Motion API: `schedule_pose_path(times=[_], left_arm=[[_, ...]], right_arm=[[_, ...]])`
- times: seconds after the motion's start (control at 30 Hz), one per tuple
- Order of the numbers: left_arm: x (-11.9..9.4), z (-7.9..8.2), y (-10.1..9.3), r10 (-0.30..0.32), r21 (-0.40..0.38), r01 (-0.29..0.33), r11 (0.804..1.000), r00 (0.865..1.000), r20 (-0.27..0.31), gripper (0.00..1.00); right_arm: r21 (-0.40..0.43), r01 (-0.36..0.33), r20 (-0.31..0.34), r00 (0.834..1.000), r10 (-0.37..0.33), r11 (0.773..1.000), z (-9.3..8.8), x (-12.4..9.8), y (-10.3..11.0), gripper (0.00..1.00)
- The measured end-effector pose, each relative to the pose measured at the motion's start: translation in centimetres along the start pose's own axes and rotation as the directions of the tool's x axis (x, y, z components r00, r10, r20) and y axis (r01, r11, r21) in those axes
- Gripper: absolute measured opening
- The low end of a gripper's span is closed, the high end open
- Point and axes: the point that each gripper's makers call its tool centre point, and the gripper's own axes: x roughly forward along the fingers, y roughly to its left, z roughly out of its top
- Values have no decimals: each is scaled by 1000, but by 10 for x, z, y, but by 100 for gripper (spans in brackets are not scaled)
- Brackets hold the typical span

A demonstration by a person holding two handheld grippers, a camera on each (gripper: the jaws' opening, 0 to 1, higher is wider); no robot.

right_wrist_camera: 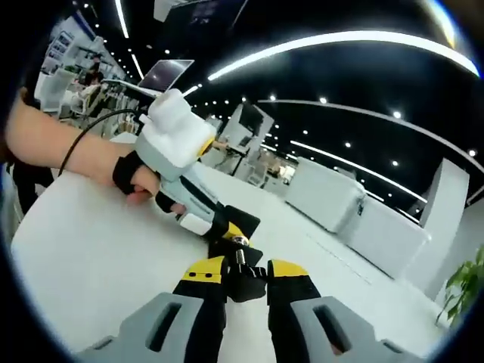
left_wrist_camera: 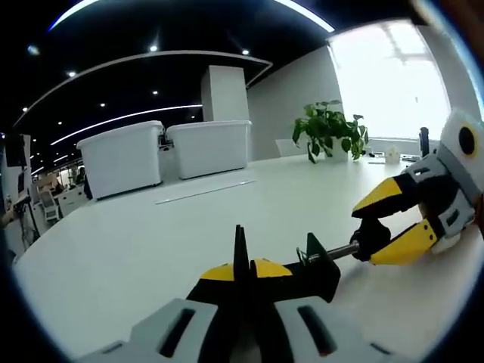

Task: Clamp the fixed fixture on the desktop, loosen the retaining clip, secure it to the edge of the desk, and tighten the retaining clip.

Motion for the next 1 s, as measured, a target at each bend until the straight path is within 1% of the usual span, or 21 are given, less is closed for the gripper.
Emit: schedule_pose_path(times=[0.17,0.27,0.37,0.4,0.5,0.6,0.63,0.7,0.8,0.93,0.97,1.0], left_arm=[[1,0,2,0,0,0,1000,1000,0,6],[2,0,3,1,0,-1,1000,1000,0,6],[2,0,5,6,-1,-6,1000,1000,-1,6],[3,0,5,7,-2,-7,1000,1000,-1,6],[3,0,5,7,-2,-7,1000,1000,-2,6],[3,0,6,7,-2,-7,1000,1000,-1,6],[3,0,6,7,-2,-7,1000,1000,-2,6],[4,0,7,7,-1,-7,1000,1000,-1,6],[4,1,8,8,-1,-8,1000,1000,-1,6],[5,1,9,10,-1,-10,1000,1000,-2,6],[5,1,9,10,-1,-10,1000,1000,-2,6],[5,1,9,10,-1,-10,1000,1000,-2,6]], right_arm=[[-19,1,1,1000,-1,1000,0,0,0,19],[-95,10,0,1000,-10,995,0,1,2,19],[-208,22,1,1000,-22,978,1,2,4,19],[-228,23,2,1000,-23,973,1,2,6,19],[-223,20,1,1000,-21,975,1,2,5,19],[-291,23,2,1000,-23,956,2,1,7,19],[-324,27,-1,1000,-28,946,2,1,8,19],[-362,30,0,999,-32,932,2,2,9,19],[-373,30,-1,999,-33,927,2,2,8,19],[-371,34,-1,999,-37,928,2,3,8,20],[-357,34,1,999,-36,934,2,3,7,20],[-321,34,2,999,-35,947,2,3,6,20]])
